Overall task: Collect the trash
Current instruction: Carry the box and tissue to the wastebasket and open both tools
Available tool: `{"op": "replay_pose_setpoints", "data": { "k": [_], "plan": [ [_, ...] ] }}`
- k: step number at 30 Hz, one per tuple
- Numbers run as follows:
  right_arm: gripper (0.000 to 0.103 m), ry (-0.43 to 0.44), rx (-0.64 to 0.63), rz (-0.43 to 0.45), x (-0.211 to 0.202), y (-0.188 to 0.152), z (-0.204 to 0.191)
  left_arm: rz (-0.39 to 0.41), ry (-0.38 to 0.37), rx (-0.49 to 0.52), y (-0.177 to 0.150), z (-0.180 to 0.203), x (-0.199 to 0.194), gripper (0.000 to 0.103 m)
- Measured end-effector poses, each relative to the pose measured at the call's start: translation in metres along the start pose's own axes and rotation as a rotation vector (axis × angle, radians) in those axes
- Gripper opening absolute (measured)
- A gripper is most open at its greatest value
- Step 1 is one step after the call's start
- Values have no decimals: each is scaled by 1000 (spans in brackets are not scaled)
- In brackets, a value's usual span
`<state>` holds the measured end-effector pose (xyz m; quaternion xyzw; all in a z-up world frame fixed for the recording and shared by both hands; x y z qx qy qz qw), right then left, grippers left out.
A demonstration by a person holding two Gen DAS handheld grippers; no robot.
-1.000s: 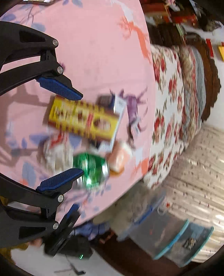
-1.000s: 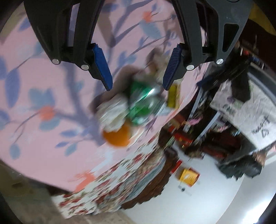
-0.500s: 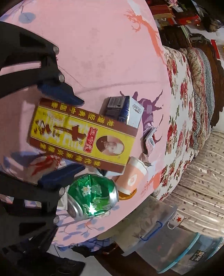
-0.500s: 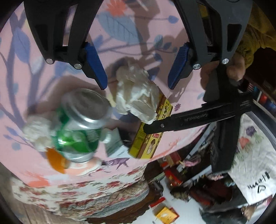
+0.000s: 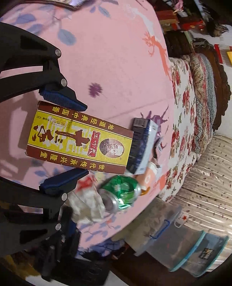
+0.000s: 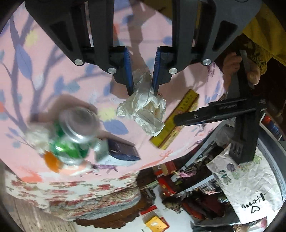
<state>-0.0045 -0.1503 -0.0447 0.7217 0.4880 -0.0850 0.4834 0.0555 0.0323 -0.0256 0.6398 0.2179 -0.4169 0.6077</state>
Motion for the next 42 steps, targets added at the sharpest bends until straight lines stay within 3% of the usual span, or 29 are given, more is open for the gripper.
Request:
{"op": "replay_pose_setpoints", "data": {
  "k": [6, 9, 13, 19, 27, 30, 37, 42],
  "plan": [
    [24, -39, 107, 63, -35, -22, 27, -34, 0, 29, -18, 16, 4, 62],
    [24, -67, 156, 103, -50, -27, 42, -51, -37, 68, -20, 30, 5, 61],
    [24, -101, 193, 128, -66, -35, 58, -44, -141, 142, -20, 60, -5, 61],
    [24, -237, 208, 180, -97, -42, 82, -98, -179, 253, -27, 106, 12, 61],
    [24, -239, 322, 248, -127, -60, 122, -136, -208, 427, -25, 174, 40, 61],
    [24, -224, 345, 301, -141, -61, 131, -183, -238, 450, -13, 201, 57, 61],
    [24, -277, 414, 462, -203, -49, 184, -170, -339, 492, 44, 267, 72, 61],
    [24, -359, 473, 549, -246, -32, 240, -237, -462, 422, 104, 334, 110, 61]
  ]
}}
Point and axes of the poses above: each gripper's, at about its wrist camera, not at the fingertips, and x roughly the way its jaws point, z to its right, y to its top, the point moved 1 cm from there along x, roughly the way its jaws point, and after that the axes turned 9 degrees about y, right-handed, at the moved point
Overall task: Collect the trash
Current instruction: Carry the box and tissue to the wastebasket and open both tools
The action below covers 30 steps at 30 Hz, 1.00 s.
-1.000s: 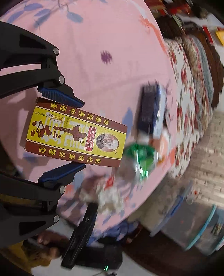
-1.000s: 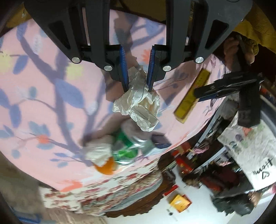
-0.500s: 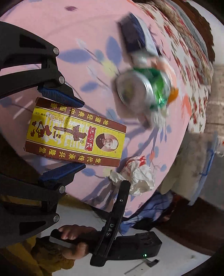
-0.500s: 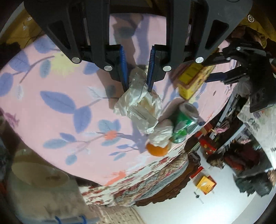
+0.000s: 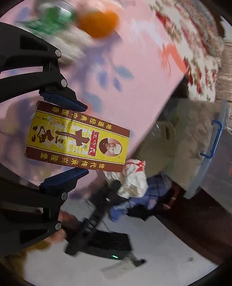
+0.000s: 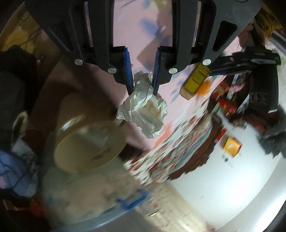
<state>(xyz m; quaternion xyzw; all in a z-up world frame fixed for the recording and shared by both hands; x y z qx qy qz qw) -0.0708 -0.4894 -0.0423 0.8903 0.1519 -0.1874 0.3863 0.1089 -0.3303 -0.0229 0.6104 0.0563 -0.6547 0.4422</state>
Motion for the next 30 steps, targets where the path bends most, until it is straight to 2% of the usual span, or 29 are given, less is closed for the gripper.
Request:
{"op": "replay_pose_setpoints", "data": {
  "k": [2, 7, 10, 11, 12, 13, 14, 18, 22, 26, 30],
  "plan": [
    [24, -43, 28, 28, 3, 24, 23, -15, -27, -12, 34, 12, 23, 61],
    [26, -133, 57, 35, 19, 65, 64, -45, -44, -37, 116, 35, 82, 61],
    [31, -181, 51, 23, 33, 79, 75, -33, -25, -73, 145, 41, 109, 65],
    [43, -189, 56, 18, 35, 82, 79, -35, -16, -93, 151, 40, 117, 77],
    [68, -196, 62, 19, 38, 85, 84, -35, -3, -124, 156, 39, 124, 82],
    [78, -212, 60, 30, 39, 87, 85, -35, 4, -150, 158, 36, 129, 83],
    [81, -224, 46, 52, 38, 88, 83, -42, 2, -163, 162, 34, 133, 83],
    [81, -224, 41, 110, 25, 85, 77, -61, -45, -218, 147, 24, 122, 83],
    [79, -154, 66, 143, 13, 75, 63, -4, -42, -174, 117, 25, 81, 83],
    [74, -65, 77, 100, 20, 63, 41, 25, -42, -81, 61, 30, 33, 83],
    [67, 50, 84, -1, 47, 46, 9, 33, -36, 14, 1, 23, -7, 84]
  ]
}}
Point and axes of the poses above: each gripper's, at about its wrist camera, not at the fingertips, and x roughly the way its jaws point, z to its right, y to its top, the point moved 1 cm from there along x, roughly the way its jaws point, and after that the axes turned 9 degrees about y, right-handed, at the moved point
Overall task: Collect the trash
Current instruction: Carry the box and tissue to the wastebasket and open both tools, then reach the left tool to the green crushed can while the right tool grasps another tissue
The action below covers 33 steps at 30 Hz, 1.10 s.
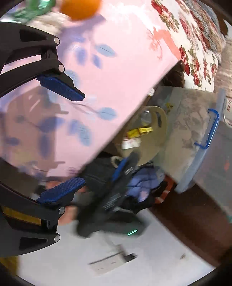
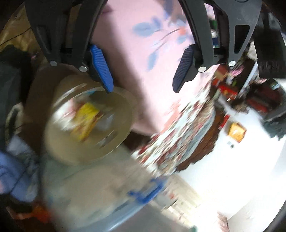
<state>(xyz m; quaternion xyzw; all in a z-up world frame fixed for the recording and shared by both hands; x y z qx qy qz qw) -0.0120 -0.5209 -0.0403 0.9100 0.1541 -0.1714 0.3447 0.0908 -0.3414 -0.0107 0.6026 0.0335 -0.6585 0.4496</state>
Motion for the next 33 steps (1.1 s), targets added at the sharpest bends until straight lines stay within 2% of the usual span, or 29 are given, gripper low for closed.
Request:
{"op": "replay_pose_setpoints", "data": {
  "k": [3, 6, 8, 11, 13, 17, 19, 21, 23, 25, 28, 33],
  "plan": [
    [64, 85, -5, -96, 29, -21, -26, -4, 23, -3, -36, -20, -22, 84],
    [61, 155, -24, -198, 61, -46, -57, 0, 76, -52, -74, -53, -51, 83],
    [61, 193, -44, -269, 84, -65, -78, 36, 110, -124, -94, -81, -76, 83],
    [61, 210, -79, -342, 112, -87, -105, 109, 149, -241, -107, -121, -106, 84],
    [61, 216, -94, -372, 126, -96, -119, 119, 173, -322, -111, -146, -112, 84],
    [60, 216, -78, -418, 148, -106, -129, 118, 143, -419, -116, -176, -105, 84],
    [56, 196, -72, -439, 157, -116, -131, 101, 123, -468, -117, -190, -92, 85],
    [48, 198, -69, -470, 162, -127, -134, 66, 112, -505, -121, -195, -81, 84],
    [46, 213, -82, -486, 159, -137, -141, 46, 75, -521, -128, -197, -75, 79],
    [46, 238, -91, -503, 151, -150, -149, 55, 88, -502, -135, -195, -82, 80],
    [45, 275, -83, -538, 142, -172, -157, 65, 57, -519, -155, -196, -99, 80],
    [44, 335, -128, -605, 133, -219, -188, 89, 110, -523, -191, -193, -127, 82]
  ]
}}
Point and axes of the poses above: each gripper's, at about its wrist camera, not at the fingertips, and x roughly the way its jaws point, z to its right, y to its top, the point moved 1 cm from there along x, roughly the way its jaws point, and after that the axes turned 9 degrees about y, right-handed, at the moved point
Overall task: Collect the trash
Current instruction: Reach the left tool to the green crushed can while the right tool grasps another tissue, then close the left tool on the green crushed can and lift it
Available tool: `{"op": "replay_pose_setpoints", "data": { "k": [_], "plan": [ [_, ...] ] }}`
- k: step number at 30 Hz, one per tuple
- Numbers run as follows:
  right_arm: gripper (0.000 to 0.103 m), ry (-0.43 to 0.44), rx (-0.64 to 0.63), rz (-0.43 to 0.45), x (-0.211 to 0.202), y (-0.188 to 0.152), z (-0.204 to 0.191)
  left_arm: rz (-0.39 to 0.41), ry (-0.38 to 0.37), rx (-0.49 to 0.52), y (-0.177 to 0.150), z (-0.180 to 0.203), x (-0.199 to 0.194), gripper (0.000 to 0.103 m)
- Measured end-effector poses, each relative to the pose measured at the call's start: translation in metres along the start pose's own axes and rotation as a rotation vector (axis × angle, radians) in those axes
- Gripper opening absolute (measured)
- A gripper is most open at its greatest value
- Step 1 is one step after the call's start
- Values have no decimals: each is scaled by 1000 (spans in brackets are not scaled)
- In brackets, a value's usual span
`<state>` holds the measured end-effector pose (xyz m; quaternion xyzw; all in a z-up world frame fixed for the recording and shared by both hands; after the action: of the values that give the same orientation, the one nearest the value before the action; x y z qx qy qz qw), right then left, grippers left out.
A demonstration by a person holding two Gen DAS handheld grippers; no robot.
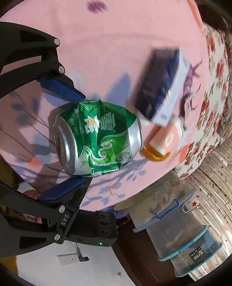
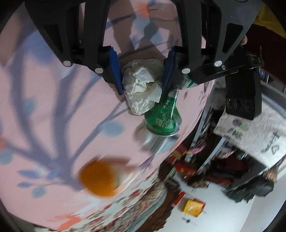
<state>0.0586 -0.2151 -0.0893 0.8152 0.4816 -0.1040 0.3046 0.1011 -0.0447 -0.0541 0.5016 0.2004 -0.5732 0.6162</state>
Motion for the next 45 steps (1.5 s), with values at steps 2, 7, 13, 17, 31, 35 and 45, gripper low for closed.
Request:
{"op": "replay_pose_setpoints", "data": {
  "k": [2, 7, 13, 17, 31, 35, 45],
  "plan": [
    [44, 20, -21, -31, 13, -10, -13, 7, 31, -11, -14, -10, -13, 84],
    [43, 13, -129, -112, 49, -27, -51, 72, 107, -17, -30, -21, -43, 88],
    [43, 9, -169, -141, 68, -34, -68, 122, 157, 16, -24, -20, -55, 90],
    [43, -13, -134, -106, 52, -29, -55, 116, 229, 16, -20, -26, -47, 89],
    [43, -90, 16, 97, -19, -8, -1, 76, 302, 5, -14, -39, -40, 87],
    [43, -82, 45, 101, -25, -12, 9, 86, 250, -59, -6, -56, -47, 87],
    [43, -94, -58, 74, -10, -11, -21, -6, -13, -217, -7, -89, -27, 51]
  ]
}}
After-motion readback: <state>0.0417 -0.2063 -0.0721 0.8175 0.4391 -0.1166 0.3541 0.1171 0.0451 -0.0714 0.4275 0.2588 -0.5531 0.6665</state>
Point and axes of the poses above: each gripper's, at about its wrist camera, not at the fingertips, and x roughly the way its jaws point, z to its right, y to its top, the point moved 1 cm from there along x, roughly the way its jaws point, and after that the axes turned 9 degrees about y, right-handed, at the moved point
